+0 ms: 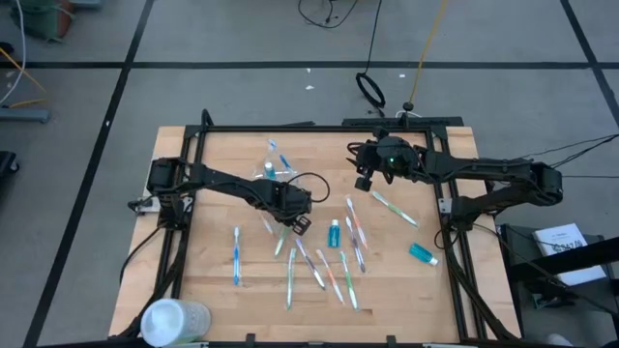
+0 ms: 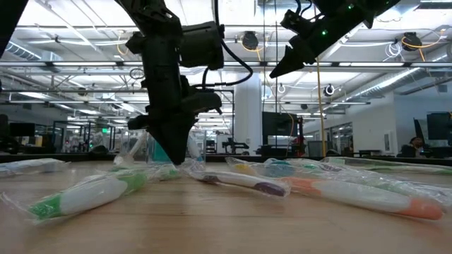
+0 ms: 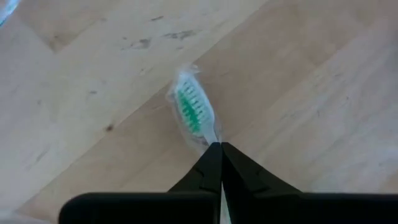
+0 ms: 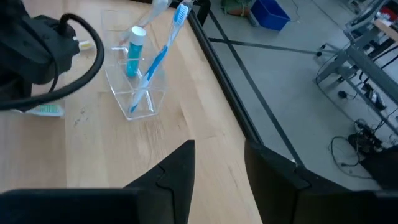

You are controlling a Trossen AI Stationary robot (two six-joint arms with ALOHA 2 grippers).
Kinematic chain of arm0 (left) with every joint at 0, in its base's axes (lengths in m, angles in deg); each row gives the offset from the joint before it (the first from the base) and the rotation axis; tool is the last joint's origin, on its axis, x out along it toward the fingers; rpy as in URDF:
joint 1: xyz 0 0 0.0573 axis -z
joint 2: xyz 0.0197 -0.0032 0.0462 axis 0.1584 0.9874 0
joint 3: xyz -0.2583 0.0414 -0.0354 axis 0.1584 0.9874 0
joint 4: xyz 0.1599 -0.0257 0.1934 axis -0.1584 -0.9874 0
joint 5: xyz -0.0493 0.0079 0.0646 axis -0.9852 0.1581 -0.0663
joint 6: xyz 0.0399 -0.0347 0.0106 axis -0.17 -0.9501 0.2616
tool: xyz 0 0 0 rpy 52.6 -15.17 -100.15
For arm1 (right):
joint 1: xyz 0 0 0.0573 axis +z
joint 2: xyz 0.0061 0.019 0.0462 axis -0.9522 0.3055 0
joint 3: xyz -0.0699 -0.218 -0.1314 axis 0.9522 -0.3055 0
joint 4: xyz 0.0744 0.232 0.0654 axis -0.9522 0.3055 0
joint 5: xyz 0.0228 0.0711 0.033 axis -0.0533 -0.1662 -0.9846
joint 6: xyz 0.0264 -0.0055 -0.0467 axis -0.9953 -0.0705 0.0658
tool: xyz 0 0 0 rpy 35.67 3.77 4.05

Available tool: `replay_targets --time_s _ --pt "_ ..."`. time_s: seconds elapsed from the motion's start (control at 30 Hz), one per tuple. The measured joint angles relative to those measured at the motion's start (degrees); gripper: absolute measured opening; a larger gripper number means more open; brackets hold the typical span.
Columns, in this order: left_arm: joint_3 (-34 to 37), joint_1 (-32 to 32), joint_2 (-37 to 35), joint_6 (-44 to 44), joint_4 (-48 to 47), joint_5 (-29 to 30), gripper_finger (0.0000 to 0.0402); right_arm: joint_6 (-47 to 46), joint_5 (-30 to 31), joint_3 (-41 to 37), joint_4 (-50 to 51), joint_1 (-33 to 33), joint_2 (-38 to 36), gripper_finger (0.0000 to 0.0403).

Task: Pick & Place toothbrushing station
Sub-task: Put the green toothbrush into the transparent organizer

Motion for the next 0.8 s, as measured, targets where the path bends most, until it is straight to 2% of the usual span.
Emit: replay_targets --time_s 0.23,0.4,0.57,0.8 --pt "0.02 -0.13 -3.59 3.05 0.2 1.72 0.0006 -0.55 0.0 0.0 0.61 0.0 0.02 0.013" --pt "0.02 -0.53 -9.93 5.79 0.29 5.41 0.0003 -0.57 0.0 0.02 1.56 0.0 0.02 0.013" --pt "0.02 -0.59 -18.63 9.13 -0.67 15.09 0.0003 -0.93 0.0 0.02 2.72 0.0 0.02 0.013" --pt "0.02 -0.59 -29.3 13.34 -3.18 31.39 0.0002 -6.4 0.0 0.01 3.82 0.02 0.02 0.013"
